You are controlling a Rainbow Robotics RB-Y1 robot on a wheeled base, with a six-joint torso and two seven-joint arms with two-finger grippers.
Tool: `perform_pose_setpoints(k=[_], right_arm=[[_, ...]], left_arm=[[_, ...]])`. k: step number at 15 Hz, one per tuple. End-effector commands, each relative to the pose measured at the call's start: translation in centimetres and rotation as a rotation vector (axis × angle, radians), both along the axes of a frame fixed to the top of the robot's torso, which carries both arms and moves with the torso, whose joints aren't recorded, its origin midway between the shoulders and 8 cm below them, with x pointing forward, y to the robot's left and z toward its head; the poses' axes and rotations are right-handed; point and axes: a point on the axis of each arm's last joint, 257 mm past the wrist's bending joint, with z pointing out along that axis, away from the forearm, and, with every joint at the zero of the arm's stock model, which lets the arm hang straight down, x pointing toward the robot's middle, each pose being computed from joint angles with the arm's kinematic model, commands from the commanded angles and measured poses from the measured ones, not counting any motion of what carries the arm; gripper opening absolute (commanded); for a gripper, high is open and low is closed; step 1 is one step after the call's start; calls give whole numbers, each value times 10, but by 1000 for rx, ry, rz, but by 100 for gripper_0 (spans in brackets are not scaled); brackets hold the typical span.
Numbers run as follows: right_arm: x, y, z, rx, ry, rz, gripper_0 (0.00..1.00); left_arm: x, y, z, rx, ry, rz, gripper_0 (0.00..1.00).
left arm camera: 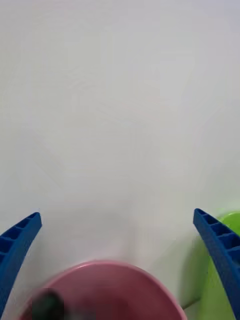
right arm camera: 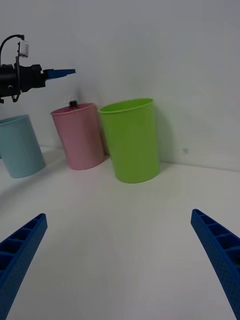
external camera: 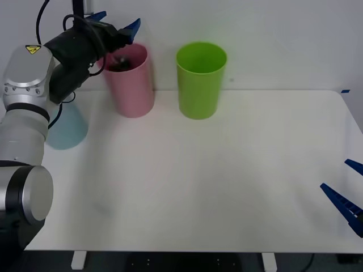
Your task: Grasp the object on the table and drop it into the matching bin: aluminum can to the light blue bin, PET bottle to the pink bin.
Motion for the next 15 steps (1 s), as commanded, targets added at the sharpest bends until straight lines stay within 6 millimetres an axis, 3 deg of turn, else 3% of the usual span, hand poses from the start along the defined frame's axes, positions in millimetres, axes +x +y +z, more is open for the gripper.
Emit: perform_pose_setpoints(k=[1,6,15], right_arm=[[0,0,0,0,0,0,100],[0,0,0,0,0,0,100],[0,0,0,0,0,0,100]], left_arm=[[-15,2,-1,-48,-21,-38,100],[-54,19,-12,-116,-57,-78,100],[-142,70,-40,-139,-92,-141,100]])
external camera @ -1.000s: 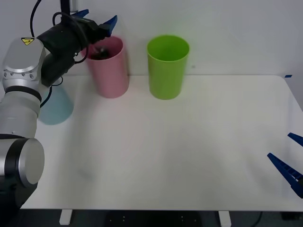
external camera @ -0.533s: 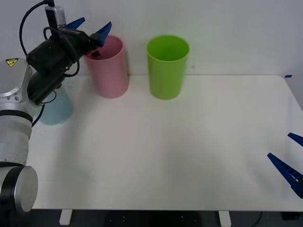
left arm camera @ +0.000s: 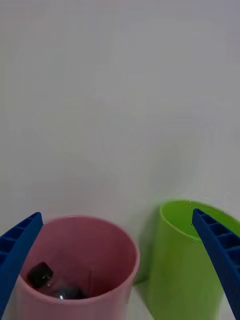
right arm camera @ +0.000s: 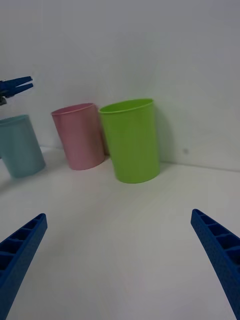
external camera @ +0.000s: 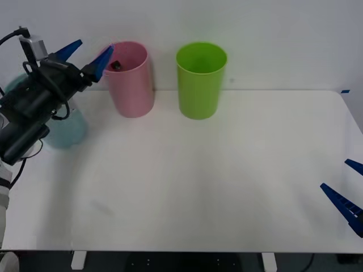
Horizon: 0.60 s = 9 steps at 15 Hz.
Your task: Grasp the object on the table and drop it into the matching bin: aluminum can to the light blue bin, PET bottle to the pink bin.
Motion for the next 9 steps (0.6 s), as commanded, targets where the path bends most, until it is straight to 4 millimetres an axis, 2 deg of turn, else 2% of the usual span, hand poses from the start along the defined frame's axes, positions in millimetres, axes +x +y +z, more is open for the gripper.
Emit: perform_pose_setpoints(k=[1,9], right_arm=[[0,0,0,0,0,0,100],[0,0,0,0,0,0,100]], left_arm=[[-26,17,-8,11,-6,-18,100],[-100,64,-46,108,5,-63,100]])
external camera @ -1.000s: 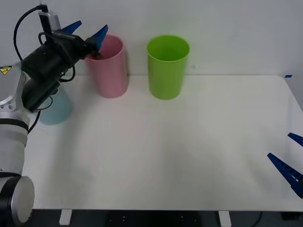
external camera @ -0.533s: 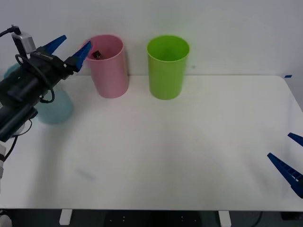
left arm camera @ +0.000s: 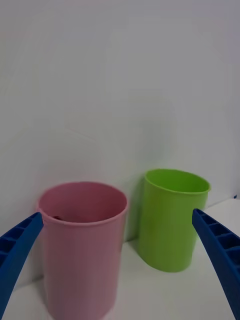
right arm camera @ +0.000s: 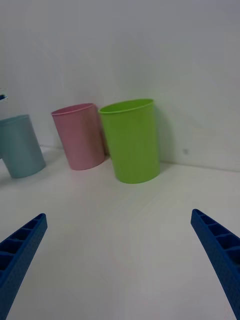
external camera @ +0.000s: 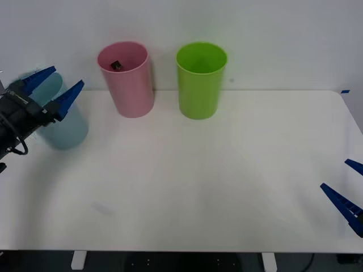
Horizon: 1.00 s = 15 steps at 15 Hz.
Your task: Grasp the object on the table and drop it into the matching bin: aluminum can to the light blue bin, PET bottle to the pink bin.
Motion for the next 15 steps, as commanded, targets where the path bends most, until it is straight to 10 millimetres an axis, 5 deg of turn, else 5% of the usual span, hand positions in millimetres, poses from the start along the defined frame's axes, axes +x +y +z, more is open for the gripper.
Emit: perform_pose_setpoints(k=[1,9,15], right_arm=[[0,0,0,0,0,0,100],[0,0,0,0,0,0,100],[0,0,0,0,0,0,100]], left_arm=[[-26,14,-16,38,13,-3,100],[-96,57,-68,185,82,11,100],[-141,69,-103,229,140,-5,100]])
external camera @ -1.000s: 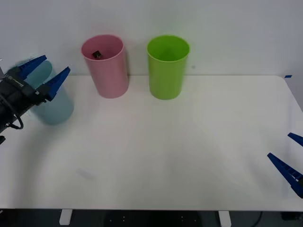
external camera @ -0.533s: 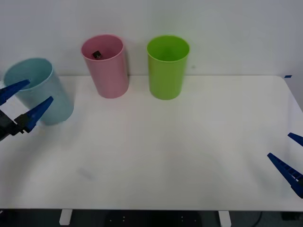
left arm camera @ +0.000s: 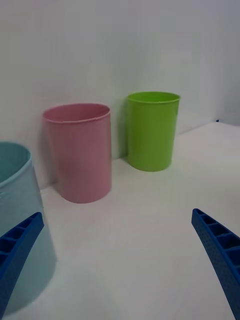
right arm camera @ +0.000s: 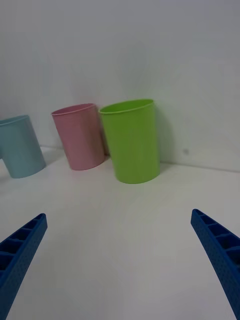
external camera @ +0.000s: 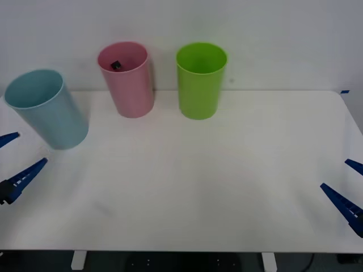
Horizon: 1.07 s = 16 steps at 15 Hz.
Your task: Grasp the object on the table and drop it into the matching bin: aluminum can to the light blue bin, PET bottle to the pink bin.
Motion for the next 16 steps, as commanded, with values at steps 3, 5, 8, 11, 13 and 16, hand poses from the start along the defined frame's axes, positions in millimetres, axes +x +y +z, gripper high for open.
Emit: perform_pose_setpoints(k=[3,5,8,11,13,16], right_arm=[[0,0,0,0,0,0,100],[0,0,0,0,0,0,100],[0,0,0,0,0,0,100],[0,0,0,0,0,0,100],[0,0,0,0,0,0,100],[0,0,0,0,0,0,100]], left_arm=[[-31,-1,-22,6,44,-12,100],[-40,-2,-28,9,58,-19,100],[-49,-8,-33,13,75,-35,100],[-51,-13,-35,10,79,-53,100],[-54,-12,-36,1,85,-52,100],[-55,-17,-40,-7,98,-63,100]])
